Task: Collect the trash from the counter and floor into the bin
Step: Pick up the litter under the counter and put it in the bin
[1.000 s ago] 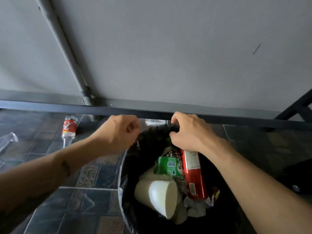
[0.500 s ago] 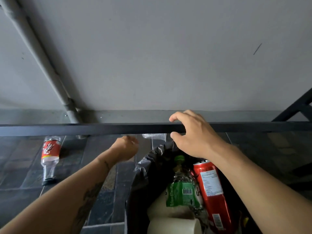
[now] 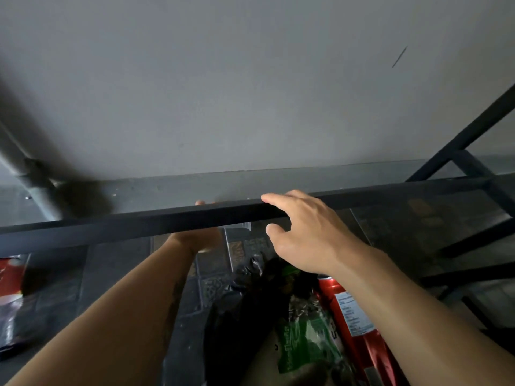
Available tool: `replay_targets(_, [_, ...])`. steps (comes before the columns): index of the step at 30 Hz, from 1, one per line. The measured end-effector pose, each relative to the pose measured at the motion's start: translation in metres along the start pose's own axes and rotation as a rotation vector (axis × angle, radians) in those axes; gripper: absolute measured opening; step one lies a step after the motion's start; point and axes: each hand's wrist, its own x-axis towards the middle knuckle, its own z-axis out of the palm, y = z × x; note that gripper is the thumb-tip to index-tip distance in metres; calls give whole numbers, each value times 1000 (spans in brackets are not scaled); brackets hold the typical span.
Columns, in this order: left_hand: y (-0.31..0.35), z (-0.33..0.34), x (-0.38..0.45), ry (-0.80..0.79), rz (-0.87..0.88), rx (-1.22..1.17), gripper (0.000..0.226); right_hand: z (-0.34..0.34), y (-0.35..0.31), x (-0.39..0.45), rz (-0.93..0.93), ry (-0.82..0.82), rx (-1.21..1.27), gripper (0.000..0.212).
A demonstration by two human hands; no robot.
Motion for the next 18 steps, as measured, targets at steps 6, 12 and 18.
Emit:
replay_targets(6, [-11, 4, 35, 363, 274, 204, 67, -6, -7, 2, 25, -24, -44, 64])
replay_targets(12, [-11, 27, 34, 329, 244, 294, 54, -6, -12, 4, 51, -54, -87, 58])
replay_targets(18, [-25, 51, -4, 373, 236, 247, 59, -2, -15, 2, 57, -64, -86, 64])
